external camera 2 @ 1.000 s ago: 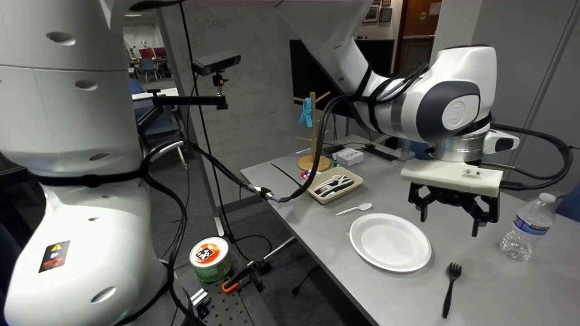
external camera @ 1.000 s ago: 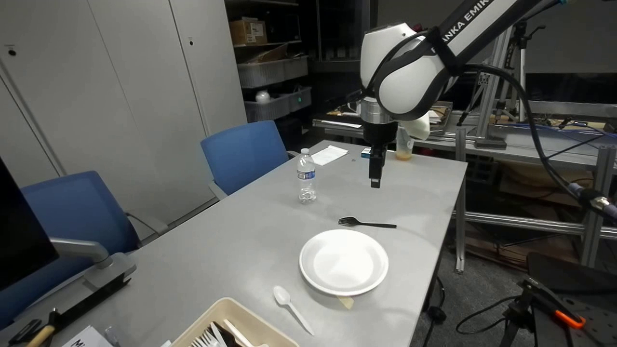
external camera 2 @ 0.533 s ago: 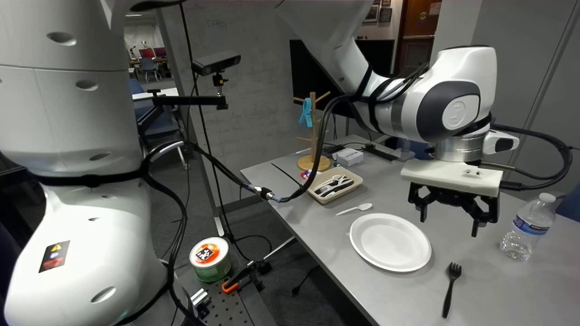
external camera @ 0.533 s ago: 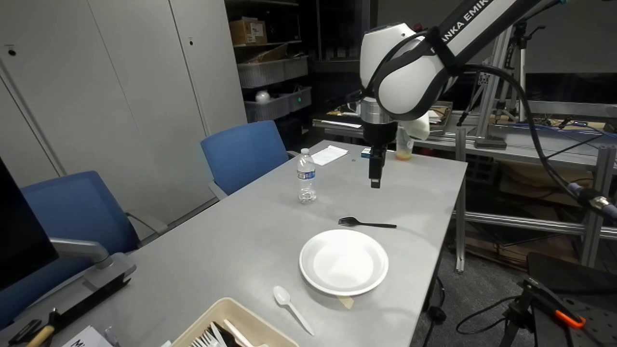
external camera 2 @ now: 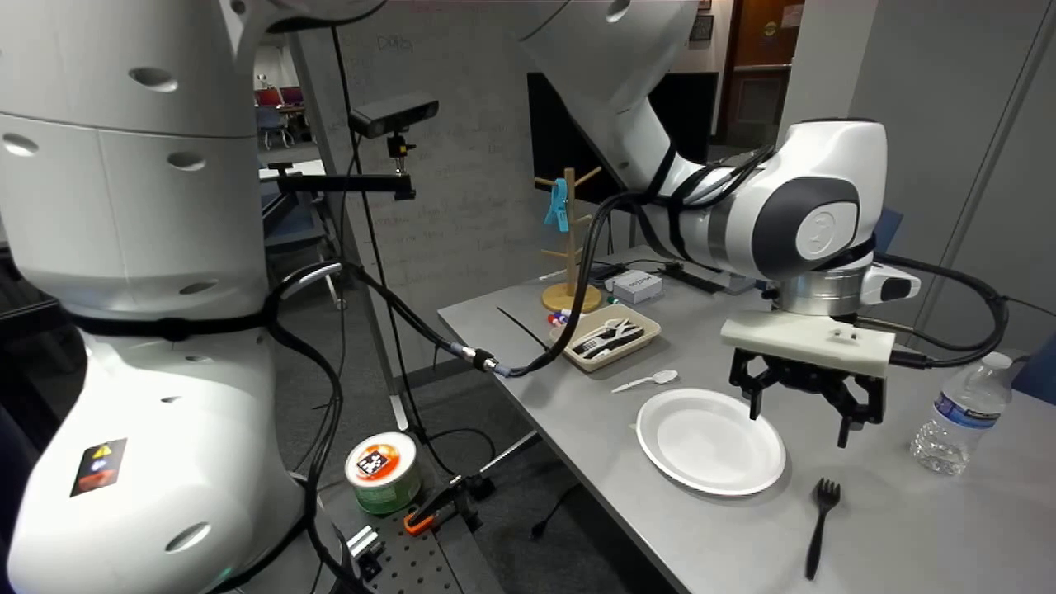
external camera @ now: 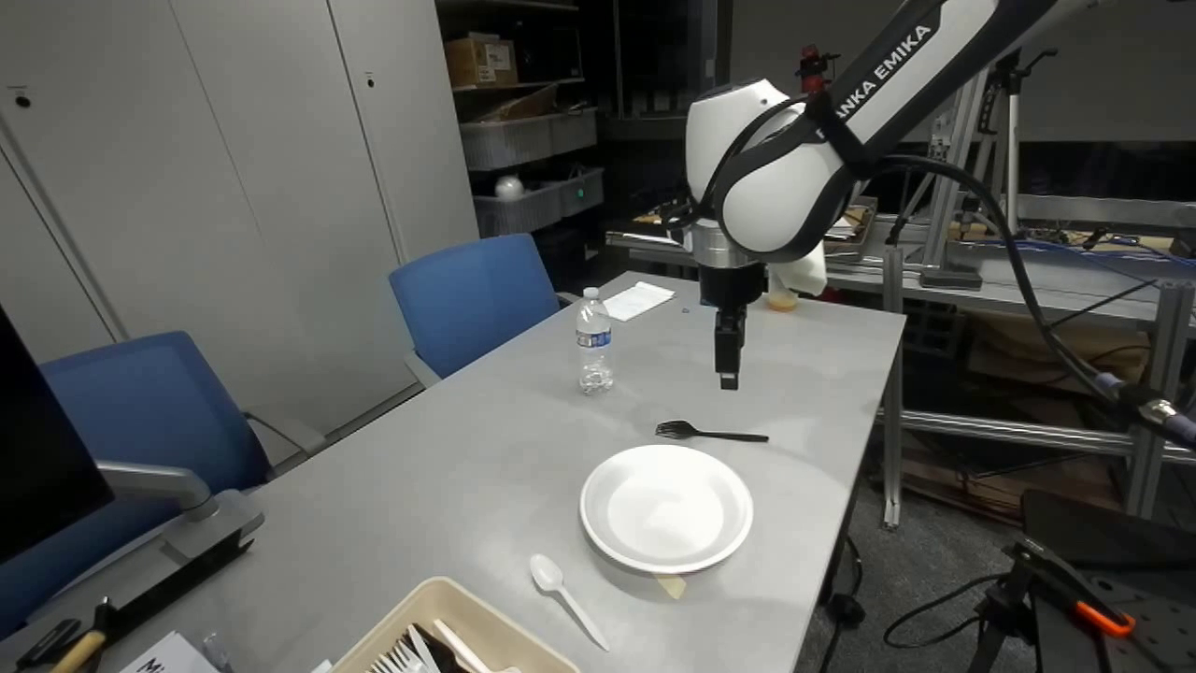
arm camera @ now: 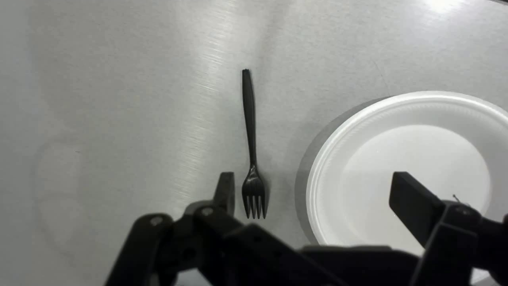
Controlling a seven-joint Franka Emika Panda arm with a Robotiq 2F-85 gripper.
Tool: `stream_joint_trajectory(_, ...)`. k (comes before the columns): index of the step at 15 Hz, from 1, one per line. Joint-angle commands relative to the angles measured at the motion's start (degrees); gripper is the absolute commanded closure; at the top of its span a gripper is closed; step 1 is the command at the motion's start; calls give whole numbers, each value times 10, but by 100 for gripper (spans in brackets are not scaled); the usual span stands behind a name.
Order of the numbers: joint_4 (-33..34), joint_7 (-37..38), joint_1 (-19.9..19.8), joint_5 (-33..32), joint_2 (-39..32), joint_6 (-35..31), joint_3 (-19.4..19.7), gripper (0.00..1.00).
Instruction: Put the fork and the spoon on the plate
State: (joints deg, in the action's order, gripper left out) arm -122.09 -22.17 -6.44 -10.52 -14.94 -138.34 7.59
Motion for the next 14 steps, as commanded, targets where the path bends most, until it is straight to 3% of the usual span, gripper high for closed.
stream_joint_trajectory(1,30,-21,-16,-15,-35,-2,-6,0)
stream_joint_trajectory(14,130,-36,-31,-26,-166,-43,-15,0)
